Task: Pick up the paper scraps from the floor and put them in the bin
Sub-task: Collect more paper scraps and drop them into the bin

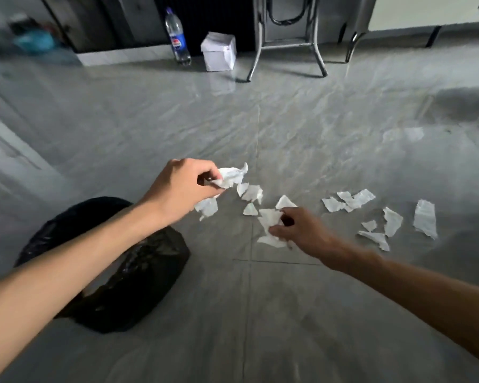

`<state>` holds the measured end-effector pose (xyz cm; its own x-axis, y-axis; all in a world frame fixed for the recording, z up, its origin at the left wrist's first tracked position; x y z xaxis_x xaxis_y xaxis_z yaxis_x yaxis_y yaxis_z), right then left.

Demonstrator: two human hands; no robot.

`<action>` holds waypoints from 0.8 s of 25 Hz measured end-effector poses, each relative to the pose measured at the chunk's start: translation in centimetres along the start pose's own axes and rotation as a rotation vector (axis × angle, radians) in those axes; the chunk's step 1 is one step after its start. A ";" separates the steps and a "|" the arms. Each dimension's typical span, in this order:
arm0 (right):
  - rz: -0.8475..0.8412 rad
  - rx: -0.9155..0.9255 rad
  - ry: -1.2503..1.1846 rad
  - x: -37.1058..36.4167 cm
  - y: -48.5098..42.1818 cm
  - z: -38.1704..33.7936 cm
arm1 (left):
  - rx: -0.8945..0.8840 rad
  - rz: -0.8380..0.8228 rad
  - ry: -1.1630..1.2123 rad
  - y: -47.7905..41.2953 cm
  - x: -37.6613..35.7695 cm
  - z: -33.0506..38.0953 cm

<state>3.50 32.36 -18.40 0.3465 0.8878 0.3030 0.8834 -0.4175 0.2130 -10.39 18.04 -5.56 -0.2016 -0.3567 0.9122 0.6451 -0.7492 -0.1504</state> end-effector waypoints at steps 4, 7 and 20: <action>-0.149 0.053 -0.006 -7.7 -2.4 -7.4 | 0.269 0.059 -0.063 5.2 4.9 -12.0; -0.236 0.081 -0.021 -13.1 -3.8 -11.2 | 0.420 -0.064 -0.254 9.3 3.7 -19.7; -0.421 -0.117 -0.058 -29.4 -7.1 -14.5 | 0.633 -0.142 -0.221 13.9 2.8 -28.9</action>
<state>-17.54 6.45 -15.29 -0.0160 0.9932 0.1152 0.9107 -0.0331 0.4117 -23.24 -9.51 -16.14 -0.2041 -0.1065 0.9731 0.9437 -0.2858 0.1667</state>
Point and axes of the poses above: each hand's wrist, its own y-axis away from the middle knuckle, its own x-axis out of the back of the hand, z = x × y, the point moved 10 cm from there along -y, towards the middle knuckle, and after that the axes turned 11 degrees about -y, right-handed, at the moved point
